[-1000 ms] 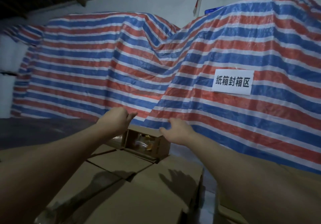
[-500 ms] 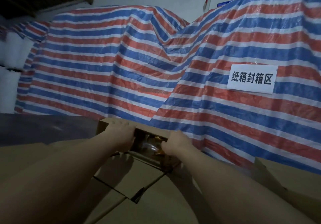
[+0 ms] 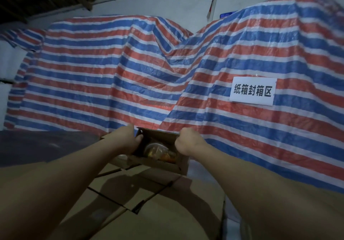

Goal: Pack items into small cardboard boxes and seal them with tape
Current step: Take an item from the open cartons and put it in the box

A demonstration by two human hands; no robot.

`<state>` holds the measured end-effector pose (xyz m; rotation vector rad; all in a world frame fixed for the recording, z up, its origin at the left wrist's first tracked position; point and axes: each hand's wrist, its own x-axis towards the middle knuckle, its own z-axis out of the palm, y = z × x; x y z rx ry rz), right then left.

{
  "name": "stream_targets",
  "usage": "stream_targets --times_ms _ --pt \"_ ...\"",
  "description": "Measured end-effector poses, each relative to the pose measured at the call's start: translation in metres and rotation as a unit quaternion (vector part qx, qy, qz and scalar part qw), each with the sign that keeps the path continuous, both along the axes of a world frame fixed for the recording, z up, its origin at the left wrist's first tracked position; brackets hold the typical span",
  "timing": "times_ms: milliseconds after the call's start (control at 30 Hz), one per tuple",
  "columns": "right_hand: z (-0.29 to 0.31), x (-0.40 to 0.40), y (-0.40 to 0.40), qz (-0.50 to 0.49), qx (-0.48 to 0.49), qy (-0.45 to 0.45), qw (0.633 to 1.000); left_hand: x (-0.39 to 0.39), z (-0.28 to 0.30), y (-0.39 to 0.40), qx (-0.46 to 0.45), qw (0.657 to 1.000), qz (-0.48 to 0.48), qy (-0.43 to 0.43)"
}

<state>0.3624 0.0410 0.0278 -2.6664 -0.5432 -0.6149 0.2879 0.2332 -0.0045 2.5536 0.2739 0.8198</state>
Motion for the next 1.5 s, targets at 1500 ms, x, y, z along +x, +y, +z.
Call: stream_targets --times_ms 1500 --pt "0.027 -0.406 -0.366 0.093 0.154 0.359 0.916 -0.359 0.017 -0.278 -0.516 0.779 -0.355 0.028"
